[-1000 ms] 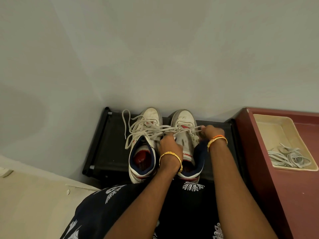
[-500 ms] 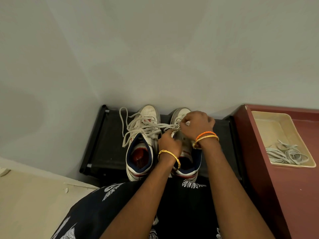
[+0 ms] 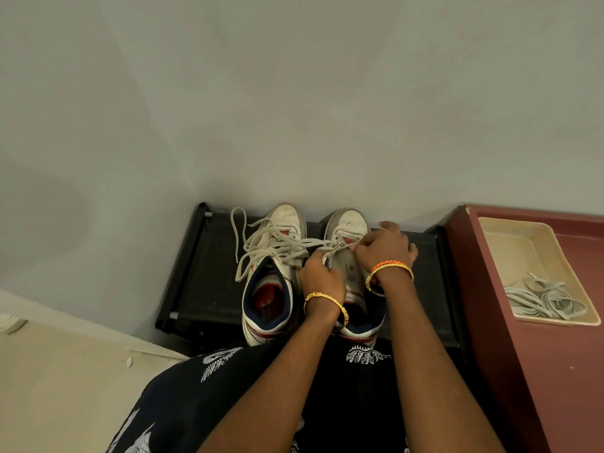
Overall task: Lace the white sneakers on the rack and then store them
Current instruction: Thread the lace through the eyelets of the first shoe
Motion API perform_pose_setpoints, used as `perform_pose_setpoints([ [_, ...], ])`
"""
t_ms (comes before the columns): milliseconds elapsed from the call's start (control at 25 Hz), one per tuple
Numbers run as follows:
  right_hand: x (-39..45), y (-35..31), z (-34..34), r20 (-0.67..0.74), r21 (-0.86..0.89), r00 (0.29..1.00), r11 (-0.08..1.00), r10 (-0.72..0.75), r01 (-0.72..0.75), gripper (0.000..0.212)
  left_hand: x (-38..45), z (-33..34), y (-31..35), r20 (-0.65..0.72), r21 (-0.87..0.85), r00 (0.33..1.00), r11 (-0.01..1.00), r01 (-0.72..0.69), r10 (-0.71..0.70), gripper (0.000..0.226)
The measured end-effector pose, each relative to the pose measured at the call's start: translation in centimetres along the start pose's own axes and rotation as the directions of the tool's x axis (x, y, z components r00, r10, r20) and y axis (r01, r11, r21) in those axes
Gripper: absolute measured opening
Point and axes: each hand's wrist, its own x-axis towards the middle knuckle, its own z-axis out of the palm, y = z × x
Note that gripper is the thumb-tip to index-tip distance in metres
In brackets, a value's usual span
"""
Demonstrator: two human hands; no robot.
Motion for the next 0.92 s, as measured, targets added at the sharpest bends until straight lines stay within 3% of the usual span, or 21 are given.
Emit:
perform_pose_setpoints([
  [80,-0.1,1.5,-1.0,-0.1,0.386,0.98,0.914,0.173,-0.122,0.02,0.2,0.0,-0.1,-0.009,-0.006,1.0,1.0,0.027,-0.027,0.036],
  [160,0.1,3.5,-2.1,-0.078,0.71,0.889,0.651,0.45,-0.267,0.016,0.4,-0.1,-0.3,-0.022,-0.001,0.998,0.999,0.051,-0.051,0.034],
  [240,0.5,5.5,-2.8,0.087,0.839,0.766,0.368,0.637,-0.401,0.017,0.5,-0.1,-0.4,-0.02,0.002,0.999,0.999,0.051,-0.05,0.033],
  [320,0.7,6.6,-2.5,0.203,0.837,0.718,0.263,0.666,-0.48,0.018,0.5,-0.1,-0.3,-0.002,0.0,0.999,0.999,0.046,-0.046,0.035],
  [360,0.6,6.6,-2.3,0.183,0.811,0.729,0.318,0.66,-0.492,0.019,0.5,-0.1,-0.2,0.013,-0.015,0.999,0.999,0.048,-0.048,0.037],
  [440,0.3,5.7,-1.9,0.009,0.707,0.806,0.566,0.592,-0.424,0.028,0.4,-0.1,-0.2,0.054,-0.067,0.998,0.997,0.048,-0.045,0.041],
  [520,-0.3,3.4,-1.9,-0.198,0.514,0.91,0.829,0.365,-0.221,0.035,0.5,-0.1,-0.3,0.088,-0.094,0.996,0.995,0.04,-0.032,0.044],
  [600,-0.7,0.8,-1.2,-0.189,0.304,0.98,0.953,0.058,0.002,0.035,0.5,0.0,-0.4,0.09,-0.105,0.996,0.994,0.02,-0.011,0.047],
  [680,-1.3,-1.8,0.1,0.029,0.0,0.987,0.988,-0.155,0.155,0.035,0.5,0.0,-0.5,0.086,-0.13,0.996,0.992,0.002,0.01,0.049],
  [760,-1.7,-2.9,1.0,0.155,-0.219,0.97,0.95,-0.19,0.221,0.036,0.5,-0.1,-0.6,0.09,-0.145,0.996,0.989,-0.01,0.023,0.05],
  [920,-1.4,-2.6,1.4,0.089,-0.201,0.985,0.966,-0.146,0.161,0.033,0.5,-0.1,-0.6,0.071,-0.102,0.997,0.994,-0.026,0.033,0.052],
])
